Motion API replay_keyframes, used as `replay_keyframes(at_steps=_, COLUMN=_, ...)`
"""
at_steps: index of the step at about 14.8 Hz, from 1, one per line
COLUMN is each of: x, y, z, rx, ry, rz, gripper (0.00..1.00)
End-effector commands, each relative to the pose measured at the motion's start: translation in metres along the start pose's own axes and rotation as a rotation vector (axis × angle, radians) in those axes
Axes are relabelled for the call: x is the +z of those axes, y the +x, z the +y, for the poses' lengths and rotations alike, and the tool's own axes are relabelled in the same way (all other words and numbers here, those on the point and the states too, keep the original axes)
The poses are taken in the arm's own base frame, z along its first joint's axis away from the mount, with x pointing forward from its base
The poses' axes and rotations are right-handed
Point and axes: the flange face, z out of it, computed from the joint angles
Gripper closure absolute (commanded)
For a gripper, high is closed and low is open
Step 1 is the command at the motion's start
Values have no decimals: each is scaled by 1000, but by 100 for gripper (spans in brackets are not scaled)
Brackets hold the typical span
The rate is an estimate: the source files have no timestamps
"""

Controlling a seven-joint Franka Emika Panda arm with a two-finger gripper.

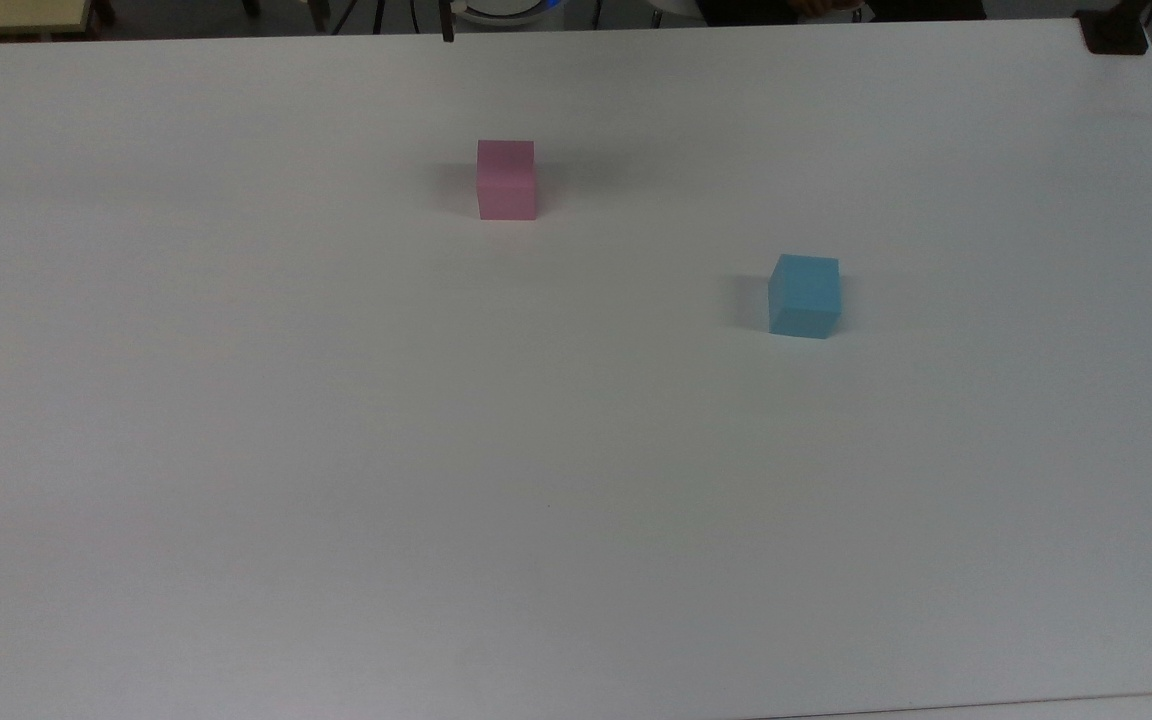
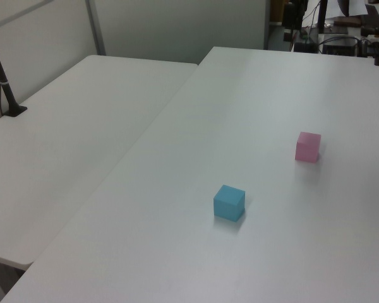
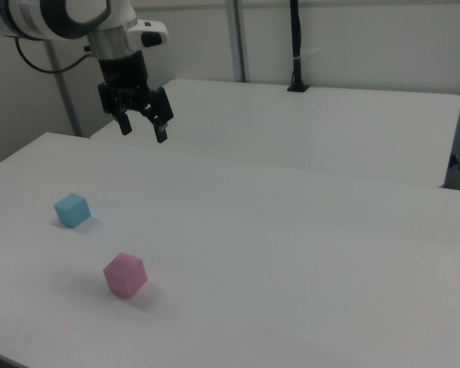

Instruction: Put blue cube on pink cube

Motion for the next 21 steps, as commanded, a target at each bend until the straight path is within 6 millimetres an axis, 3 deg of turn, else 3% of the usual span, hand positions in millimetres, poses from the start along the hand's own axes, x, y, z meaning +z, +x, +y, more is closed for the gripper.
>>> replay_keyframes(at_steps=1, x=0, y=-2, z=-9, rx=-30, ry=9, rz=-3, gripper=0)
replay_keyframes(at_steps=13, x=4, y=0, z=-11, rx=-37, ry=0, rz=-8, gripper=0)
replay_keyframes(at_steps=16, x=9, y=3, z=-6, rx=-92, ry=-18, rz=-17, gripper=0)
replay_keyframes(at_steps=21, x=0, y=-6, z=4, rx=-66, ry=-21, rz=-52, gripper=0)
